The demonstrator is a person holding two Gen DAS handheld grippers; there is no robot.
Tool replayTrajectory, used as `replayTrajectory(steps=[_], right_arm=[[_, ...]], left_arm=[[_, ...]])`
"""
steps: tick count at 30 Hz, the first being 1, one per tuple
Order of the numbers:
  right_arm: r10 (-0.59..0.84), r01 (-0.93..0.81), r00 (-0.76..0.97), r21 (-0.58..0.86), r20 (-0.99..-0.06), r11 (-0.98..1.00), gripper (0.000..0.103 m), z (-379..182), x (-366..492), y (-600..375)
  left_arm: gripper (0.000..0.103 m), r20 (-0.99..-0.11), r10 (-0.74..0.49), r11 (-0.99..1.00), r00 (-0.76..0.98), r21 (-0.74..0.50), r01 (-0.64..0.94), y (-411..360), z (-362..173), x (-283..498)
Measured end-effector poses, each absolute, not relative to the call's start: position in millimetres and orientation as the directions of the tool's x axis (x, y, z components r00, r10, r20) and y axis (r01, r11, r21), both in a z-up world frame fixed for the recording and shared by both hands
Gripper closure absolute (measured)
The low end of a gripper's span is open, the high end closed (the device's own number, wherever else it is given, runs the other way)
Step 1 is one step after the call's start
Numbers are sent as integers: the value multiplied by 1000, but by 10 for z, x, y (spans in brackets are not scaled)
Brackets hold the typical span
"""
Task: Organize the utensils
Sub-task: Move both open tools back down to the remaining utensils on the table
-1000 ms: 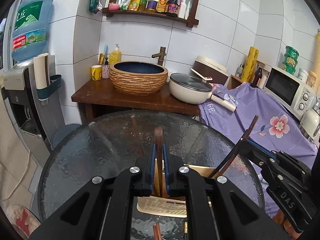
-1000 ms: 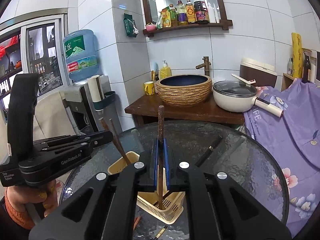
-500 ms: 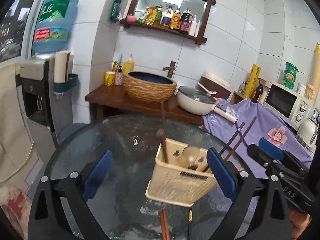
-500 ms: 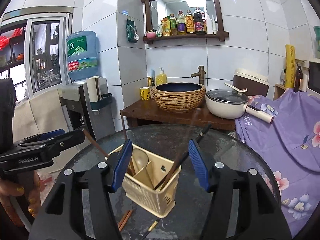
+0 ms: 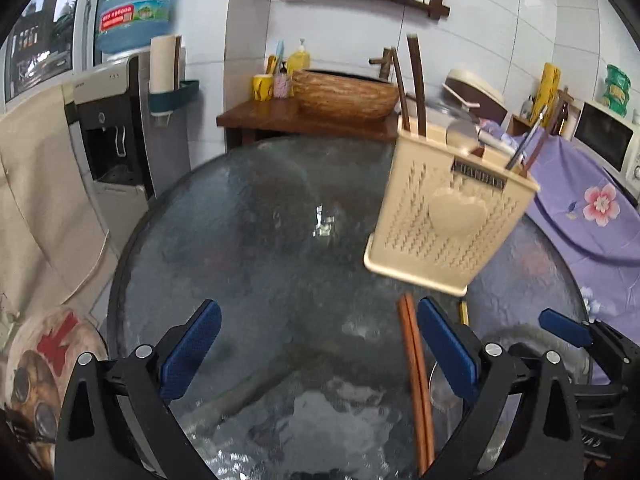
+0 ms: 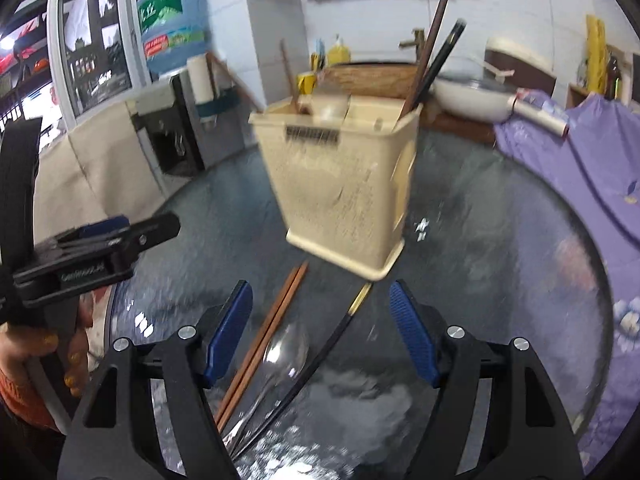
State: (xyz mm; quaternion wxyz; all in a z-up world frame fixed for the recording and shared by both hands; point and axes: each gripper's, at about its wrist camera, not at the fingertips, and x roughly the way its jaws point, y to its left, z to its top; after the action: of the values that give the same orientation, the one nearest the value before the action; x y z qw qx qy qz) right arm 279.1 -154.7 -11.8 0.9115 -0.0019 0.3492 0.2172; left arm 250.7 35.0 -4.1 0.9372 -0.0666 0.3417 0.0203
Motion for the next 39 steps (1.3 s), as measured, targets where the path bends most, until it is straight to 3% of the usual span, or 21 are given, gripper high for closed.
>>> replayTrajectory(steps=[7,13,15,19,26,37,39], right_arm=[[335,-362,634,116,-697,925,33,-499,2696,-1446],[281,-279,636,125,-719,952,42,-540,2873,-1526],[263,-263,629,119,-731,957,54,-538,2967,-1523],[268,-245,602,145,-752,959,62,-563,3165,-1507],[250,-255,573,120,-780,959,63,-609,3342,-1390],[212,-285,564,53,-798,957,76,-715,3379,-1366],[203,-293,565,36,-799,956,83,-720,3369,-1368]], left_arm=[[7,-672,22,989,740,-95,-116,376,-295,2337],[8,-683,28,986,730,-102,-134,422,-374,2310],[11,-691,21,988,722,-98,-123,393,-401,2318],[27,-713,-13,990,701,-106,-88,287,-461,2362],[48,-735,-101,988,671,-151,-17,145,-537,2441],[50,-756,-180,979,629,-198,42,33,-609,2554],[50,-759,-185,979,624,-197,51,7,-615,2584]])
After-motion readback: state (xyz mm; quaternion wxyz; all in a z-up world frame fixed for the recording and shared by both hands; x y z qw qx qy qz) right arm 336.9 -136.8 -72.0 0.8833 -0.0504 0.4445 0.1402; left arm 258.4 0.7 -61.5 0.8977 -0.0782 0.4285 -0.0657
